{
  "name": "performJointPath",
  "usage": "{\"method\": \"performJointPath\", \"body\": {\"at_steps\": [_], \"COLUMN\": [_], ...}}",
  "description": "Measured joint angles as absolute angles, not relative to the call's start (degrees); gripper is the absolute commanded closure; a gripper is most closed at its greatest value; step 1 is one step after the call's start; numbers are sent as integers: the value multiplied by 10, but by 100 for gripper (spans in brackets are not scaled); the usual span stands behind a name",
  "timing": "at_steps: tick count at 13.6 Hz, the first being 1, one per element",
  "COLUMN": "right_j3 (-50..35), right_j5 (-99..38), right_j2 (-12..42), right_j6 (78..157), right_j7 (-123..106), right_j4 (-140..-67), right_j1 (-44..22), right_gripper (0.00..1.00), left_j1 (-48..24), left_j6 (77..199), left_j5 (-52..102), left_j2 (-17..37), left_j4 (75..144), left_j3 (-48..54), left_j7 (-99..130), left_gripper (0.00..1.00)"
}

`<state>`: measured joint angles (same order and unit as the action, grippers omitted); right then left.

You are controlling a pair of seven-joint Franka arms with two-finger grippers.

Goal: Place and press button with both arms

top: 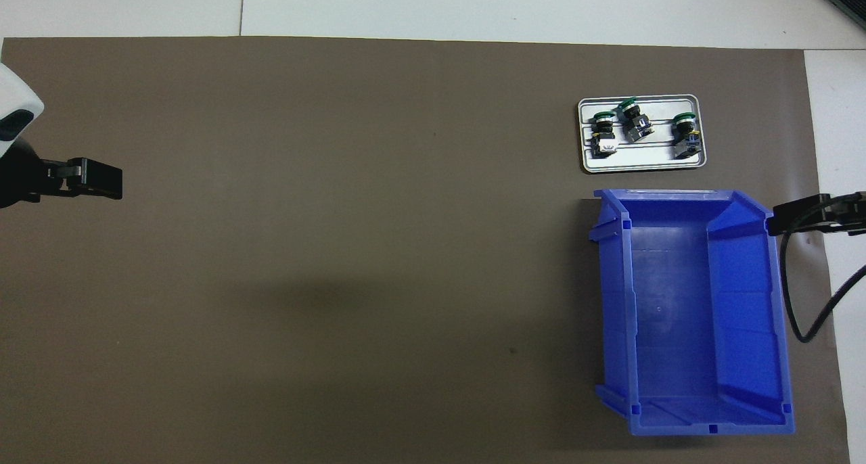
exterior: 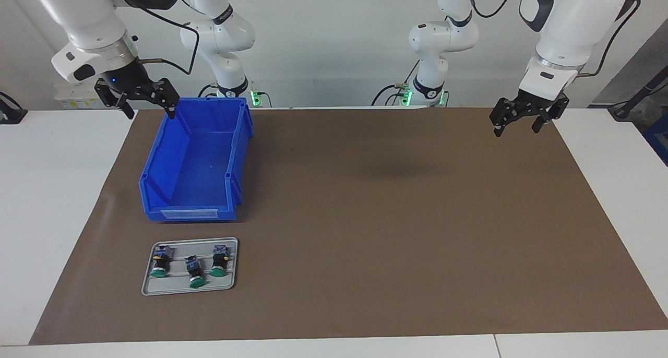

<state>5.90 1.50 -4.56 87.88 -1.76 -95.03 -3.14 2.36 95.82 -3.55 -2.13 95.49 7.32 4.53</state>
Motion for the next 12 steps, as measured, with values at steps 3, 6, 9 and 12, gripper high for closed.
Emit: {"method": "performJointPath", "body": {"at_steps": [3,6,9,12], "right_j3": [59,59,59,59], "right_j5": [15,15,15,15], "right_j2": [-47,-47,-47,-41], "right_j6": [879,879,898,928], "right_j7": [-17,-17,-17,-18], "right_j4": [-950,-950,-952,-953], "right_j1": [-31,-32,-34,-34], "right_gripper": [0,0,0,0], "left_j1": [24,24,23,23], "left_j6": [958,958,958,959], "left_j5": [-36,-36,-36,-29], "left_j2": [-21,-21,-21,-21], "left_j4": [955,955,955,955], "left_j3": [73,73,75,75], "left_j7": [45,45,45,41], "left_gripper": [0,0,0,0]}}
